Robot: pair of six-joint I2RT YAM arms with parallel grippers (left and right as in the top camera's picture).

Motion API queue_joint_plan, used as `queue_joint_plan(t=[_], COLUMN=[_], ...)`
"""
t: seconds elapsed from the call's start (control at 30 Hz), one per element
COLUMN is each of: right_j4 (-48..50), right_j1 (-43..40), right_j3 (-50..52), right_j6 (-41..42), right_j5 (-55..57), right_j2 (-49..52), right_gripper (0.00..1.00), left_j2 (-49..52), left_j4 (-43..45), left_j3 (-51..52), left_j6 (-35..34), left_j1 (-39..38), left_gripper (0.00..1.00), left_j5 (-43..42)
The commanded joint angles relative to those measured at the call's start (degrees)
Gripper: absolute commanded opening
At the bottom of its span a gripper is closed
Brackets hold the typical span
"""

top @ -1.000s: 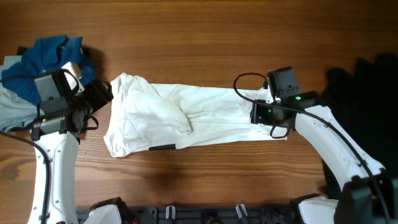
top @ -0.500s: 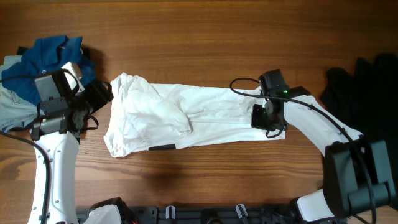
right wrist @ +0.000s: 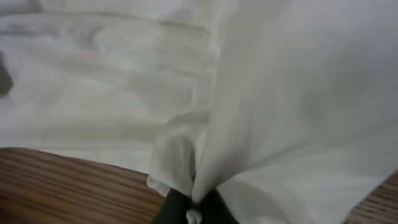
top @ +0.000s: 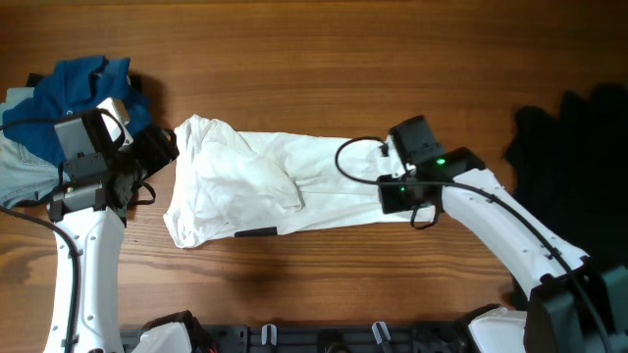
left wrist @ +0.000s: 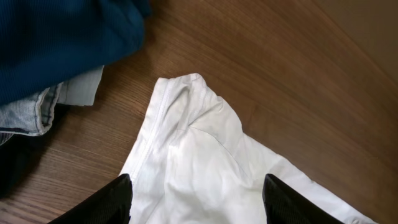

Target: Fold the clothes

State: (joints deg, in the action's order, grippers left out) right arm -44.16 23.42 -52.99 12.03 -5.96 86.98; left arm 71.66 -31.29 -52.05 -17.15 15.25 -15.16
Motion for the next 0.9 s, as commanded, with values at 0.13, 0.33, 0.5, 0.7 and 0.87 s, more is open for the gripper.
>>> queue_joint_plan(t=[0.13, 0.33, 0.5, 0.7, 0.87], right_j4=[-0.81, 2.12, 8.87, 16.2, 17.03], right_j1=[-0.04, -3.93, -9.22, -9.64, -9.62], right_j3=[-0.59, -0.66, -0.46, 0.96, 0.92], right_j6=[0.96, 3.58, 11.5, 13.11, 13.99], right_j5=[3.02, 4.94, 4.35, 5.53, -2.91], right_j2=[1.62, -2.97, -1.46, 9.46, 14.47], right_gripper=[0.62, 0.26, 0.04, 0.04, 0.08], left_j2=[-0.61, -0.61, -0.61, -0.61, -0.61], left_j4=[0.17, 0.2, 0.17, 0.15, 0.15], left_j3=[0.2, 0.2, 0.2, 0.2, 0.2], left_j6=[0.63, 0.63, 0.63, 0.63, 0.59], left_j1=[-0.37, -0.37, -0.37, -0.37, -0.37], left_gripper=[0.68, 0.68, 0.68, 0.68, 0.68], left_j5=[-0.9, -0.9, -0.9, -0.9, -0.9])
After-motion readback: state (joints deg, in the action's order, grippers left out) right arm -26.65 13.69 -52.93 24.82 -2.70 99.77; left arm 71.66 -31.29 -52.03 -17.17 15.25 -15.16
